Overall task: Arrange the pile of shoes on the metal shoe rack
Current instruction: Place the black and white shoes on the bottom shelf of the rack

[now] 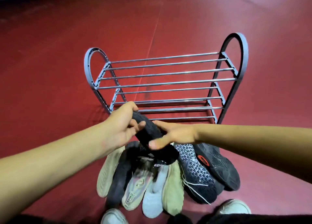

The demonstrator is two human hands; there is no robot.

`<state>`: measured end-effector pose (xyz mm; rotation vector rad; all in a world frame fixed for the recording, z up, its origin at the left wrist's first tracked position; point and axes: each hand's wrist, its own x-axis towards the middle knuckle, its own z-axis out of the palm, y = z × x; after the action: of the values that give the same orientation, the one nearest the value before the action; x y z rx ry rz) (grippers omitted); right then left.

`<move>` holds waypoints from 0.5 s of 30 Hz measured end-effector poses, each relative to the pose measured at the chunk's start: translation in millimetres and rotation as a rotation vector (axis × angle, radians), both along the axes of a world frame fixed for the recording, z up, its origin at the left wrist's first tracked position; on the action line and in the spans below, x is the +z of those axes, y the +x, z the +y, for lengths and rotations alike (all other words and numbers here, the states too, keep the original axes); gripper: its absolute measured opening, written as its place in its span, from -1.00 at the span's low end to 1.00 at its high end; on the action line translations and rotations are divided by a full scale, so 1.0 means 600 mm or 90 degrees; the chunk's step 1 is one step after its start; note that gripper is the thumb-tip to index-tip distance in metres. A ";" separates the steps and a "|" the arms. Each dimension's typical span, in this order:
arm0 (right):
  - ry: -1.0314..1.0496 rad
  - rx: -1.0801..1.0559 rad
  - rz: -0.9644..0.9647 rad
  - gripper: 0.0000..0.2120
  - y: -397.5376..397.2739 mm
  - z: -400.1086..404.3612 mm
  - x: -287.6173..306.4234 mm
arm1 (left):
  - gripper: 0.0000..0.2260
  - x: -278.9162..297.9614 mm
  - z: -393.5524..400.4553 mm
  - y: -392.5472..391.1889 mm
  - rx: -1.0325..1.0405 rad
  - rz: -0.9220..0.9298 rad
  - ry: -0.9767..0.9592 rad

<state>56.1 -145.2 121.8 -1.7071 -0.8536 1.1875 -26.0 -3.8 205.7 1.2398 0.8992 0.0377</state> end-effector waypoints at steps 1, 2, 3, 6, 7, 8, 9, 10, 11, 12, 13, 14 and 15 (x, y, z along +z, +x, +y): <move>-0.003 0.029 -0.102 -0.20 -0.014 0.013 0.002 | -0.80 0.005 0.007 -0.002 0.002 -0.003 -0.026; -0.006 0.032 -0.204 -0.20 -0.026 0.024 0.003 | -0.78 0.009 0.010 -0.004 -0.001 -0.008 -0.041; -0.004 0.013 -0.272 -0.32 -0.035 0.031 0.006 | -0.76 0.011 0.012 -0.006 -0.013 -0.015 -0.047; 0.021 -0.113 -0.175 -0.76 -0.051 0.029 0.019 | -0.68 0.013 0.017 -0.010 -0.120 -0.041 -0.046; 0.028 -0.159 -0.113 -0.81 -0.051 0.023 0.019 | -0.63 0.009 0.025 -0.009 -0.166 -0.042 -0.038; 0.027 -0.201 -0.075 -0.82 -0.046 0.018 0.013 | -0.60 -0.001 0.037 -0.005 -0.210 -0.036 -0.017; 0.011 -0.235 -0.055 -0.82 -0.040 0.011 0.007 | -0.62 -0.017 0.050 0.000 -0.259 -0.017 0.036; -0.015 -0.267 -0.047 -0.81 -0.036 0.004 -0.003 | -0.65 -0.043 0.064 0.007 -0.308 0.011 0.116; -0.044 -0.292 -0.046 -0.76 -0.031 -0.004 -0.015 | -0.70 -0.071 0.076 0.013 -0.347 0.041 0.213; -0.069 -0.311 -0.046 -0.69 -0.024 -0.013 -0.029 | -0.72 -0.105 0.085 0.017 -0.385 0.068 0.305; -0.097 -0.325 -0.047 -0.63 -0.017 -0.023 -0.044 | -0.71 -0.140 0.091 0.021 -0.416 0.101 0.386; -0.130 -0.333 -0.049 -0.58 -0.010 -0.032 -0.061 | -0.68 -0.175 0.093 0.023 -0.440 0.140 0.451; -0.159 -0.338 -0.048 -0.55 -0.002 -0.040 -0.075 | -0.65 -0.204 0.090 0.022 -0.459 0.174 0.488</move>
<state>54.7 -169.4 76.6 -2.0256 -0.2621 0.8917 -13.0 50.0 83.5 2.2754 0.6251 -0.4049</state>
